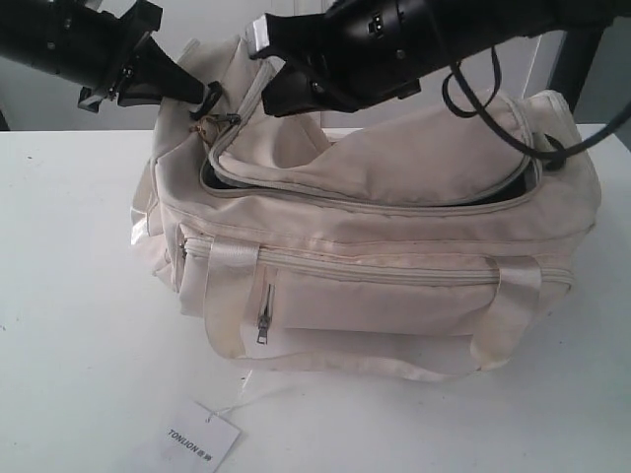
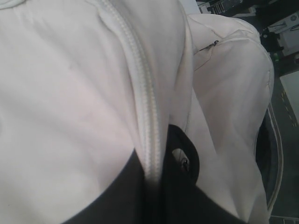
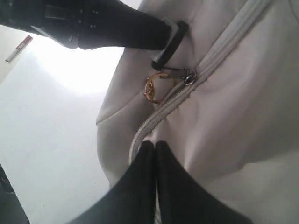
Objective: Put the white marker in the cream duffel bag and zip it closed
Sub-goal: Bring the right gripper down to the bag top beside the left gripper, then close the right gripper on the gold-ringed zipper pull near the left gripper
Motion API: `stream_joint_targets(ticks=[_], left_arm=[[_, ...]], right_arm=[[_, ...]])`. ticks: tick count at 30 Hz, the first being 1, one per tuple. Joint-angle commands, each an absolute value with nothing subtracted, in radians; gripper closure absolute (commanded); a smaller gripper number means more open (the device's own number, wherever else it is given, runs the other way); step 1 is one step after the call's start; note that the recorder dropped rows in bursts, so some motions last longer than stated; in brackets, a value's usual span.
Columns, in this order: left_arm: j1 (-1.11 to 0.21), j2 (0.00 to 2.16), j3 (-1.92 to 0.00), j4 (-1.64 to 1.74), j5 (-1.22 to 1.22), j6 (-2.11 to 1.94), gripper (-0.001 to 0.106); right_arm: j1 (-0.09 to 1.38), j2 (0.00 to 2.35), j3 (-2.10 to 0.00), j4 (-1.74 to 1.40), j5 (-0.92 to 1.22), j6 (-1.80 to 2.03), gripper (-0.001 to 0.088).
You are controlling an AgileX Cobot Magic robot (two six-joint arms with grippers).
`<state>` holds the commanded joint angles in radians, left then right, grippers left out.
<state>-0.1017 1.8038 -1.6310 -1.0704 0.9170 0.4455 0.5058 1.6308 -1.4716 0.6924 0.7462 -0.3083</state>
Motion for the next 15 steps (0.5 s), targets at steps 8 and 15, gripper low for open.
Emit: stream_joint_targets(ticks=[8,15], left_arm=[[-0.102,1.804,-1.631,-1.105,0.919,0.446,0.105],[-0.102,1.804,-1.631,-1.15,0.945,0.444,0.105]], right_arm=[[0.572,1.692,-1.572,0.523,0.769,-0.112,0.0868],[0.627,1.743,-1.603,0.49,0.65,-0.012,0.0841]])
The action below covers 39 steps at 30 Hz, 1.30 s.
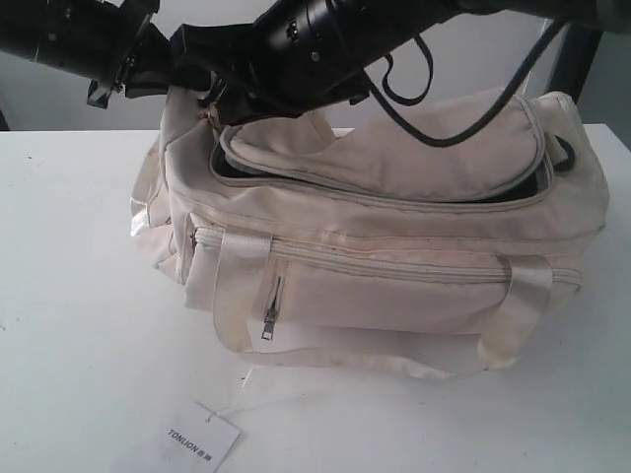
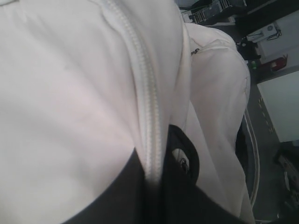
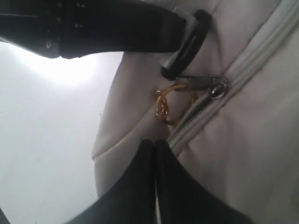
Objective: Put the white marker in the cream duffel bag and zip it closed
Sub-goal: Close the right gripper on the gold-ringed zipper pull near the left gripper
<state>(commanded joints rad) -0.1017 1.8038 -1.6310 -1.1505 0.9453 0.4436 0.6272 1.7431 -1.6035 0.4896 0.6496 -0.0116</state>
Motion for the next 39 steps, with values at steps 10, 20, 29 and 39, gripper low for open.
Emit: stream_joint_targets(ticks=[10,20,29,39], left_arm=[[-0.102,1.804,-1.631,-1.15,0.948,0.444,0.105],[-0.102,1.804,-1.631,-1.15,0.953,0.444,0.105],[-0.102,1.804,-1.631,-1.15,0.955,0.445,0.105],[-0.102,1.804,-1.631,-1.147,0.955,0.45,0.105]], right_arm=[[0.638,1.777,-1.603,0.5,0.532,0.1,0.0574],[0.662,1.833,-1.603,0.492,0.491,0.137,0.0574],[0.662,1.841,-1.603,0.486,0.491,0.14,0.0623],[0.662,1.832,-1.603,0.461,0.5,0.143,0.0868]])
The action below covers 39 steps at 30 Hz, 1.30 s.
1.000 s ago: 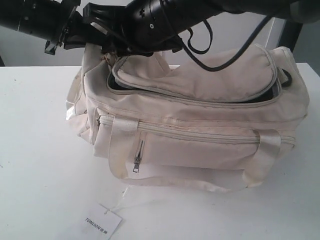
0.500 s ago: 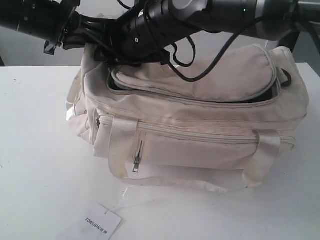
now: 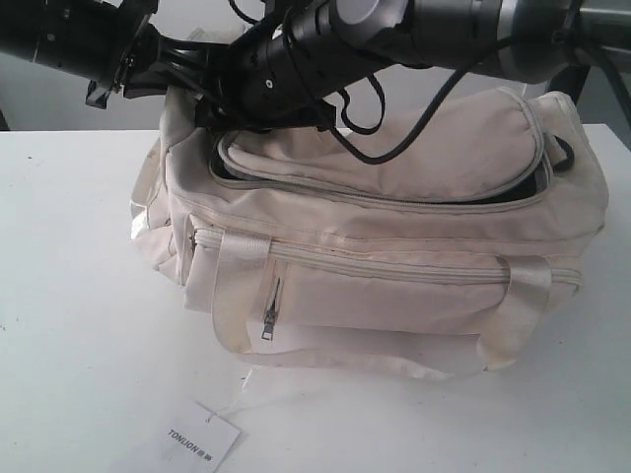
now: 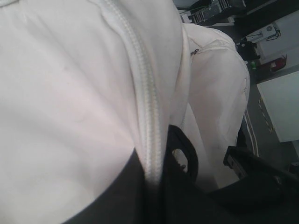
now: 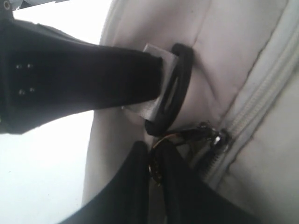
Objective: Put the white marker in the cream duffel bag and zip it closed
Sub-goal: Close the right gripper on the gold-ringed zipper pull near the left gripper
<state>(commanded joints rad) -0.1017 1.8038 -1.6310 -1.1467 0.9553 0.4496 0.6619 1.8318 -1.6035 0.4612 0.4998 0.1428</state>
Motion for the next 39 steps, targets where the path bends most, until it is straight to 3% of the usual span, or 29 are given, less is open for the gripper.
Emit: stream_joint_targets(ticks=[19,39], left_arm=[[-0.102,1.804,-1.629,-1.028,0.933,0.45,0.105],[-0.102,1.804,-1.629,-1.028,0.929,0.45,0.105]], right_arm=[[0.662,1.748,-1.603,0.444,0.532,0.137,0.0868],[0.668,1.75,-1.603,0.448,0.761,0.108,0.0868]])
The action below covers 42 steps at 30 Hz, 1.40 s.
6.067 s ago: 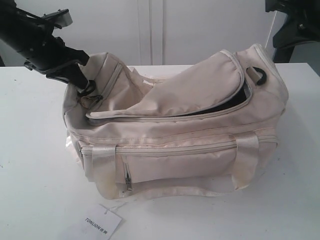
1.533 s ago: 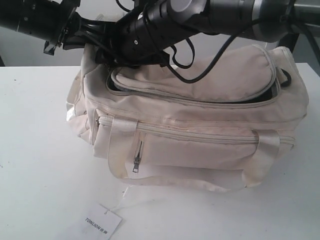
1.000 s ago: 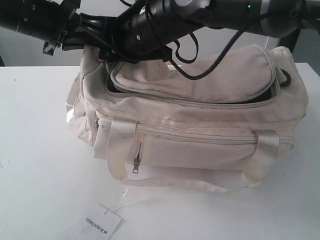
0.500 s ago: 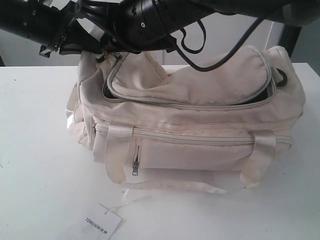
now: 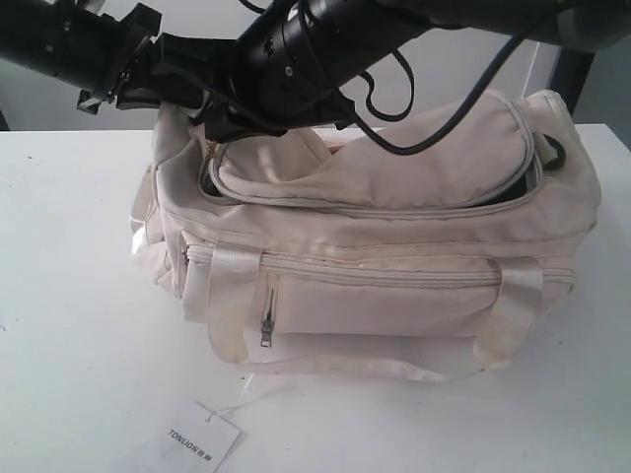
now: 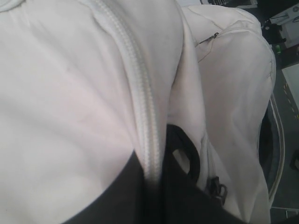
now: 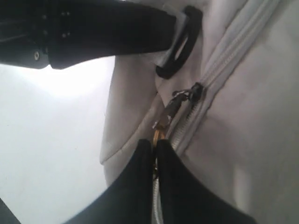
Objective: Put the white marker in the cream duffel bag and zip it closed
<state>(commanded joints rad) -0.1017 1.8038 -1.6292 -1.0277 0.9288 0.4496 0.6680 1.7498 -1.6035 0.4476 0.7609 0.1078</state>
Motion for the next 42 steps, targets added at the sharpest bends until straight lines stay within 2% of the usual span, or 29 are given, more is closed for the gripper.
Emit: stream_joint_targets(ticks=[22,34,42], left_arm=[[-0.102,1.804,-1.629,-1.028,0.916,0.45,0.105],[-0.102,1.804,-1.629,-1.015,0.91,0.45,0.105],[-0.102,1.804,-1.629,-0.878,0.906,0.45,0.105]], right_arm=[[0.75,1.758,-1.603,0.45,0.89,0.046,0.0868],[0.757,1.758,-1.603,0.448,1.04,-0.032,0.0868],[0.757,1.758,-1.603,0.448,1.147,-0.097,0.0868]])
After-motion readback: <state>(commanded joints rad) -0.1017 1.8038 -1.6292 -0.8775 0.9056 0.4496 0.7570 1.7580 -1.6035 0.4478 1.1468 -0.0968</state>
